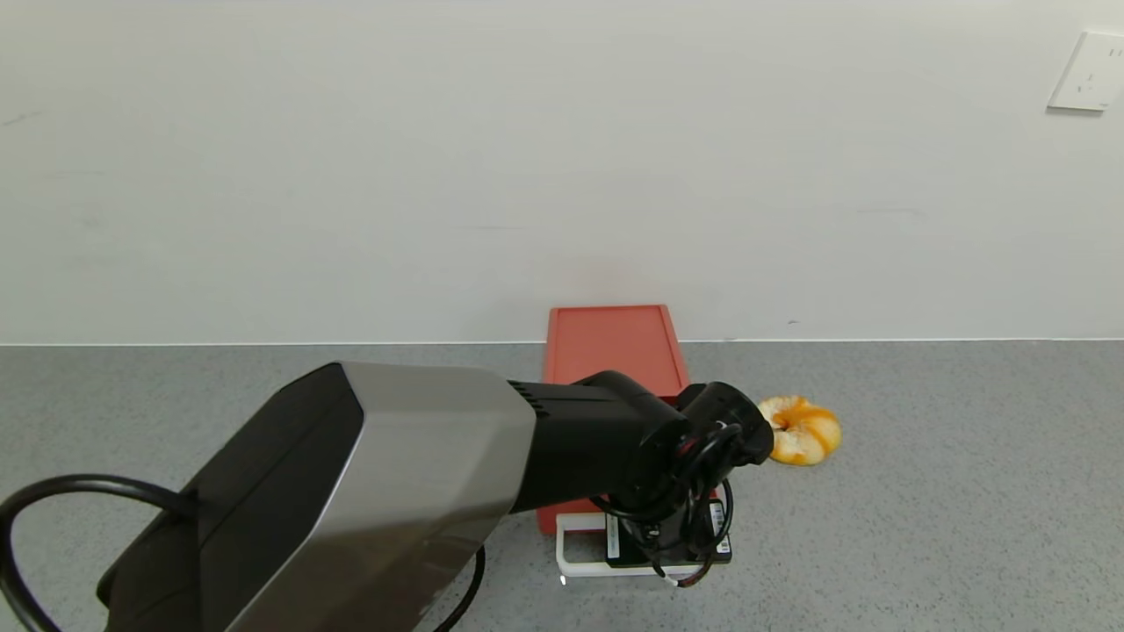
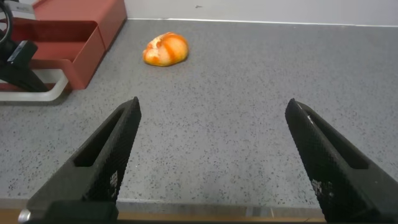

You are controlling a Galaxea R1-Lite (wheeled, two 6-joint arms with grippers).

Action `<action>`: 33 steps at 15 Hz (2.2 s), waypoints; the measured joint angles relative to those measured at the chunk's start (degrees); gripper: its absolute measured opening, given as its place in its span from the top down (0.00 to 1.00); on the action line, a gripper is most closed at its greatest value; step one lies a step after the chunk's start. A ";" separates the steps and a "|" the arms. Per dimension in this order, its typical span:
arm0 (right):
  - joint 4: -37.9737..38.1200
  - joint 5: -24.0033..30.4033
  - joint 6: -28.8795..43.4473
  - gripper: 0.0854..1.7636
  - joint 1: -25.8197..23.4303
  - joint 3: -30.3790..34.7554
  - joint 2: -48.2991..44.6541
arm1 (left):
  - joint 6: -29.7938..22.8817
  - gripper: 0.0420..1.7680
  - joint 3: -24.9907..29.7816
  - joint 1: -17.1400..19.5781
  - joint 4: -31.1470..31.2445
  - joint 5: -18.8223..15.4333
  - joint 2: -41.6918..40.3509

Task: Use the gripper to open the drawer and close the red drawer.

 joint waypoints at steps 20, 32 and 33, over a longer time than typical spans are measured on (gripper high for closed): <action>-0.02 0.01 0.00 0.03 0.00 0.00 0.00 | -0.01 0.96 2.36 -0.99 0.02 -0.80 -1.44; -0.02 0.01 0.00 0.03 0.00 0.00 0.00 | 0.62 0.96 2.32 -0.99 3.06 -0.55 -5.63; 0.00 0.00 0.02 0.03 0.00 0.00 0.00 | 0.88 0.96 2.15 -0.96 3.40 -0.48 -6.53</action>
